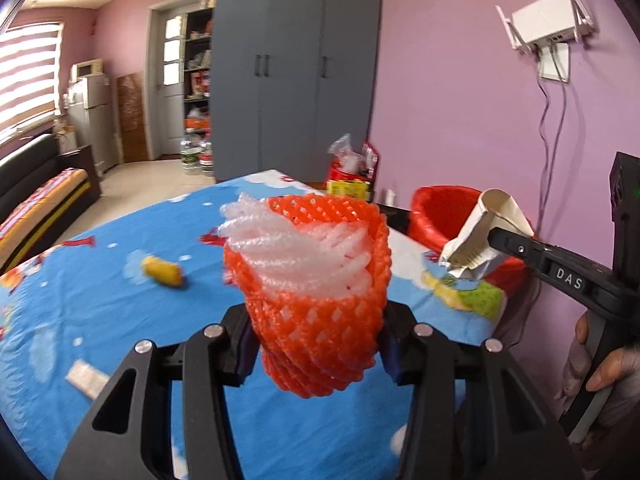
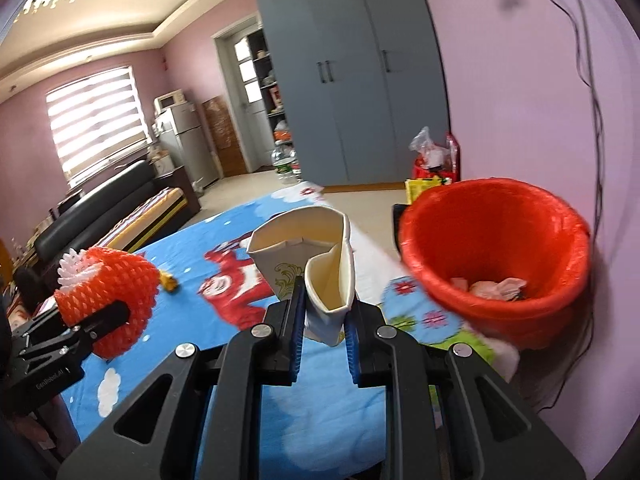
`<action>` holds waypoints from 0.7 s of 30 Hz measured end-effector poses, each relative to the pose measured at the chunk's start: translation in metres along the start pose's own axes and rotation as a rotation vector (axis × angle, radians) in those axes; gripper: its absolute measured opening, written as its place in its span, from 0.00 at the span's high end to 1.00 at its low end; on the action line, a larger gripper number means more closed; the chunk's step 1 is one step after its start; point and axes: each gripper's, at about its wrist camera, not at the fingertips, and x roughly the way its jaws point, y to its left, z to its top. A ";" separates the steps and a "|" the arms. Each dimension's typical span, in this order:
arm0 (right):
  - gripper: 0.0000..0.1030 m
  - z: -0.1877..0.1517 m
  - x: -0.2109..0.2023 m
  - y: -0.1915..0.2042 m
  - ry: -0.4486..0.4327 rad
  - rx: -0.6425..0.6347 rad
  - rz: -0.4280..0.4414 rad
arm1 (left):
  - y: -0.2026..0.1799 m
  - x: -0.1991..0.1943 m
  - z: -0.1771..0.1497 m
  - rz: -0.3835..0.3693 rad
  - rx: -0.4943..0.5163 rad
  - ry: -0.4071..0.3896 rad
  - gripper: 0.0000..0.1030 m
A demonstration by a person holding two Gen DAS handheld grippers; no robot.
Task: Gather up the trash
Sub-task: 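Carry the orange nets and paper cup over the red bucket with both grippers, then open both grippers to drop the orange nets and paper cup into the bucket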
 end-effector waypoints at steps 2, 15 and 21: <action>0.81 0.002 0.001 -0.012 -0.004 0.001 -0.018 | -0.011 0.009 0.004 -0.020 0.008 0.001 0.54; 0.81 0.014 0.002 -0.102 -0.039 0.085 -0.189 | -0.106 0.103 0.054 -0.230 0.105 0.019 0.53; 0.81 0.025 0.014 -0.135 -0.056 0.092 -0.248 | -0.142 0.142 0.072 -0.328 0.142 0.027 0.52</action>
